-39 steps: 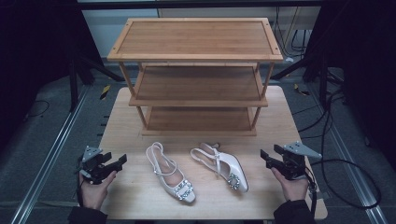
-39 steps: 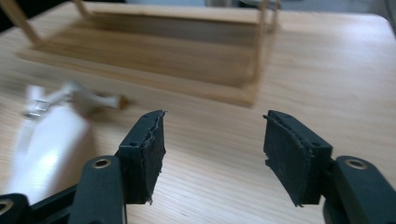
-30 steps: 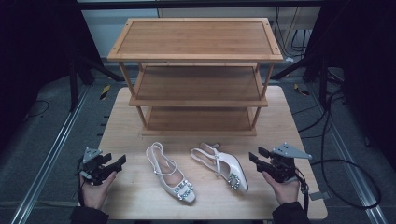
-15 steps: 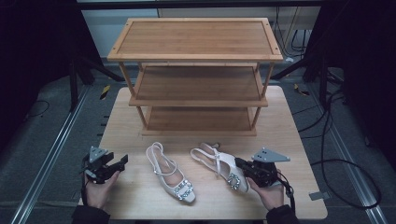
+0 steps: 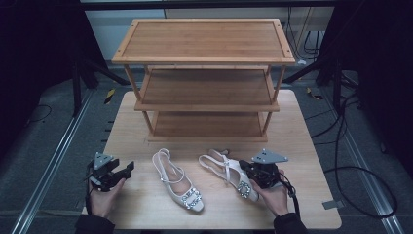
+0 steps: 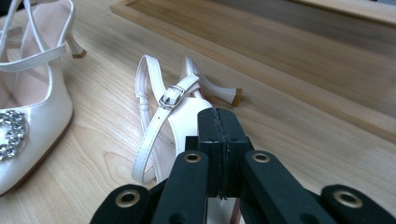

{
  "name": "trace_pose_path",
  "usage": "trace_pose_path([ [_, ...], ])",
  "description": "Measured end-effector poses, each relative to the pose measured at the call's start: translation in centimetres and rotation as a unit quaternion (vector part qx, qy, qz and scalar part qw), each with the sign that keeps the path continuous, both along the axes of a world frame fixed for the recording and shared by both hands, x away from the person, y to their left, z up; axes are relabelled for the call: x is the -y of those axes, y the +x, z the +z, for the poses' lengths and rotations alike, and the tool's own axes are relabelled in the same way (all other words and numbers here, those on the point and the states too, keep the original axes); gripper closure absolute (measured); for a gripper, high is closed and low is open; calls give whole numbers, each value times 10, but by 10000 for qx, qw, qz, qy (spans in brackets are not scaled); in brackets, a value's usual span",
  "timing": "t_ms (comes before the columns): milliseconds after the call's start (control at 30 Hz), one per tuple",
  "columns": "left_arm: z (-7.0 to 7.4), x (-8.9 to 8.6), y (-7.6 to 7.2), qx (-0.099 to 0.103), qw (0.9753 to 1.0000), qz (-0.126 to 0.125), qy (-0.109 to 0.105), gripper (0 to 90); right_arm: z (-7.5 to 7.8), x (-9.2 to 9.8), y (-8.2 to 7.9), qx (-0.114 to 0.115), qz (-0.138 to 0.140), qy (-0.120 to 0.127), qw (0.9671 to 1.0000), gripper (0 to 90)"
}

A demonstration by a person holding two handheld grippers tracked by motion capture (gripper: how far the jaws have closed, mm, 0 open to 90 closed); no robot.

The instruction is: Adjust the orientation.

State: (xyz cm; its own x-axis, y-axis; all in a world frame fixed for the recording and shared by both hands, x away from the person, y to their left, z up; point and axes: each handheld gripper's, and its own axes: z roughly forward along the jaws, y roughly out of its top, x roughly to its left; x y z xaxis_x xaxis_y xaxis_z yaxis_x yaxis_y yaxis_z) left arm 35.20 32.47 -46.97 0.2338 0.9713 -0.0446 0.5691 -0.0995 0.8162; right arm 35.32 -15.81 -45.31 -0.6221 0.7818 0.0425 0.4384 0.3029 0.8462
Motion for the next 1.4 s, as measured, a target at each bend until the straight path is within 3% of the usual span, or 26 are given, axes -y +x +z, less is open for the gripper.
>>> trace_pose_path([
  [67, 0, 0, 0, 9, 10000, -5, -6, 368, -1, 2, 1, -22, -5, 43, 10000, 900],
  [300, 0, -2, -1, 32, 10000, 20, -2, 367, -3, 11, 1, 96, -328, -156, 9993, 900],
  [500, 0, 0, 0, 6, 10000, -16, 49, 368, -11, 27, 8, -70, -654, -179, 9977, 900],
  [633, 0, 0, 0, 3, 10000, -18, 46, 370, -20, 39, 16, -338, -939, -251, 9947, 900],
  [733, 0, -1, 0, 16, 10000, -4, 27, 372, -26, 45, 22, -516, -1059, -377, 9923, 900],
  [800, 0, -1, 0, 19, 10000, -16, 45, 372, -29, 48, 24, -605, -1037, -314, 9923, 900],
  [867, 1, -2, -1, 22, 10000, -3, 29, 373, -28, 50, 25, -566, -1090, -386, 9917, 900],
  [933, 1, -2, -1, 25, 10000, 11, 24, 375, -25, 54, 21, -419, -1128, -355, 9921, 900],
  [1033, 2, -4, -3, 44, 10000, 28, 20, 379, -16, 65, 11, -250, -1179, -101, 9927, 900],
  [1100, 3, -5, -4, 64, 10000, 48, 6, 385, -13, 71, 2, -247, -1158, -106, 9929, 900],
  [1200, 3, -6, -5, 74, 10000, 58, 5, 389, -14, 78, -6, -332, -1106, -181, 9931, 900],
  [1233, 3, -7, -6, 69, 10000, 64, 5, 390, -17, 82, -14, -477, -1068, -241, 9928, 900],
  [1400, 4, -6, -7, 86, 9999, 52, 29, 395, -25, 85, -24, -788, -872, -441, 9921, 900],
])
